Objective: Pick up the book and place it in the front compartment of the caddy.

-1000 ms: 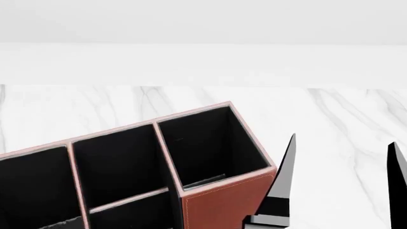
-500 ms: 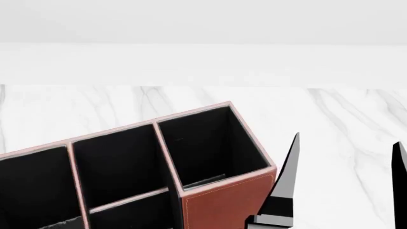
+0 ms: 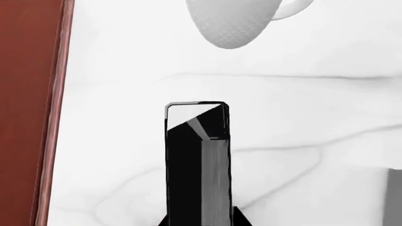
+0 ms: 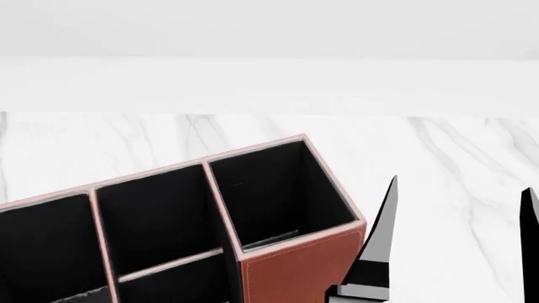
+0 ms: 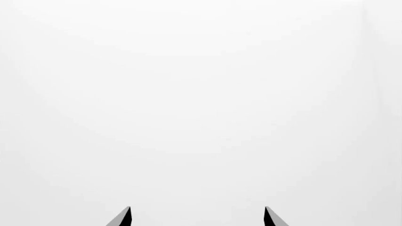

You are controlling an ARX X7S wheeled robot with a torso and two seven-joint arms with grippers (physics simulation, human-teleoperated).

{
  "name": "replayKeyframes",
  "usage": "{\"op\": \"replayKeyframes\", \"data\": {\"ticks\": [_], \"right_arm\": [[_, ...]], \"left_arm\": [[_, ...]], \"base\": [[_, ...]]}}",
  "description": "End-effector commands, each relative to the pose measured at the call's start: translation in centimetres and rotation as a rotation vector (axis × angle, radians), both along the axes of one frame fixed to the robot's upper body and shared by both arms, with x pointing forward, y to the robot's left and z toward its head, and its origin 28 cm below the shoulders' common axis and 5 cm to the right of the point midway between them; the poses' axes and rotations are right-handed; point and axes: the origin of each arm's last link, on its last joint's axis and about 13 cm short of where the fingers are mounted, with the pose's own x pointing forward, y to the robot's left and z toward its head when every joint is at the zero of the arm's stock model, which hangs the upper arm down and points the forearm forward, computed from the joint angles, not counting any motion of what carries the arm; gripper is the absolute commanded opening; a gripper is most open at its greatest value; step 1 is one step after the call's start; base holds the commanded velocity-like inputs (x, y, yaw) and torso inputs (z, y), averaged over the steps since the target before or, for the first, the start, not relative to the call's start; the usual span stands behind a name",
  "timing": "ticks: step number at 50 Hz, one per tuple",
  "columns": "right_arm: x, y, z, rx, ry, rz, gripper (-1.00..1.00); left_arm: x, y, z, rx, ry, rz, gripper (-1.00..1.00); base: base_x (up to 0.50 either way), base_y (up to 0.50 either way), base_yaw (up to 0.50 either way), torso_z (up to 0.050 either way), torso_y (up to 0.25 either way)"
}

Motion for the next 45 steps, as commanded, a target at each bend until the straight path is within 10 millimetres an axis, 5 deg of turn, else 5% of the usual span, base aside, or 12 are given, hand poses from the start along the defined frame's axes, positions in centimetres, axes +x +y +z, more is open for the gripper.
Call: {"op": "replayKeyframes", "data": {"ticks": [1,20,45], "right_arm": [[0.1,-0.2,0.2,0.002,-0.023,-0.010,1.00],[-0.1,-0.1,0.6,0.004,-0.037,-0.003,1.00],[-0.1,-0.1,0.7,0.006,-0.043,-0.001,1.00]], "left_arm": [[0.9,-0.4,0.4,-0.025,-0.057,0.010,-1.00],[0.4,0.2,3.8,-0.043,-0.093,0.000,-1.00],[2.0,1.3,13.6,-0.121,-0.216,-0.025,-1.00]], "base": [[0.00,0.00,0.00,0.000,0.000],[0.00,0.00,0.00,0.000,0.000],[0.00,0.00,0.00,0.000,0.001]]}}
